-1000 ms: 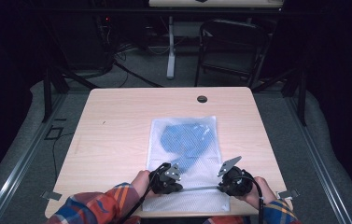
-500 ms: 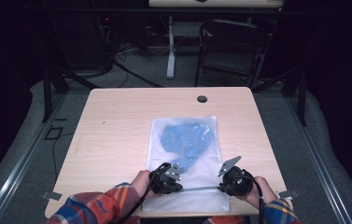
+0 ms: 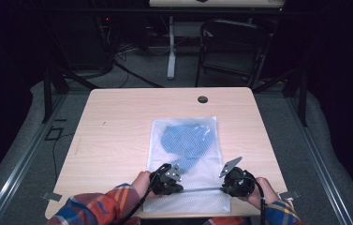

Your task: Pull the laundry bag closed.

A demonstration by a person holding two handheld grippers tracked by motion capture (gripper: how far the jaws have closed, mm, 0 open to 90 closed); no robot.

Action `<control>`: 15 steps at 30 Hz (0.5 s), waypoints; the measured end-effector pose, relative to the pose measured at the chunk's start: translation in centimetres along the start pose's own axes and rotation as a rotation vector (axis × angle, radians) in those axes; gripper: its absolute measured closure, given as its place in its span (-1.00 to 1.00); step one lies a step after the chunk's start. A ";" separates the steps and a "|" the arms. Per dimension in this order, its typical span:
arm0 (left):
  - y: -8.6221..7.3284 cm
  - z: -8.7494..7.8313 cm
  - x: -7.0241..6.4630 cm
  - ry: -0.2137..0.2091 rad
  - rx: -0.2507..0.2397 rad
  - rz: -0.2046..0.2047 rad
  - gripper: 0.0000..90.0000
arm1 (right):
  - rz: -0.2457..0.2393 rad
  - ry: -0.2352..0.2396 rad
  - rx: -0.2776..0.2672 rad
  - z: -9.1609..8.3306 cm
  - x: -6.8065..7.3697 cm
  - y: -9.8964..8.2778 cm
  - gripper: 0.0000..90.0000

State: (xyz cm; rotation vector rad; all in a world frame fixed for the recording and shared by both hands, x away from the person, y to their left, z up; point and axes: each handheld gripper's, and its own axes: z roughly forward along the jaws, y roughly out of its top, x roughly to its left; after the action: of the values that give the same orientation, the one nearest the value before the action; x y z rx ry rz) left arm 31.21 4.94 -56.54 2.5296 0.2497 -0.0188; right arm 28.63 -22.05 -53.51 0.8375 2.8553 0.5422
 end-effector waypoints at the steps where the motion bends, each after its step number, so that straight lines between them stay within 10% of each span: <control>1: 0.0 0.0 0.0 0.001 0.003 0.000 1.00 | 0.003 0.003 -0.002 0.1 0.0 -0.1 0.85; 15: 0.1 0.0 -0.1 0.005 0.001 0.012 1.00 | 0.004 0.001 0.023 0.6 0.2 0.0 0.83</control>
State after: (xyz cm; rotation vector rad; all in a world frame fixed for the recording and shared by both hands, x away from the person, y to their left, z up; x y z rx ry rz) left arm 31.14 4.85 -56.53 2.5320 0.2362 -0.0083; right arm 28.61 -21.81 -54.13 0.8470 2.8670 0.5117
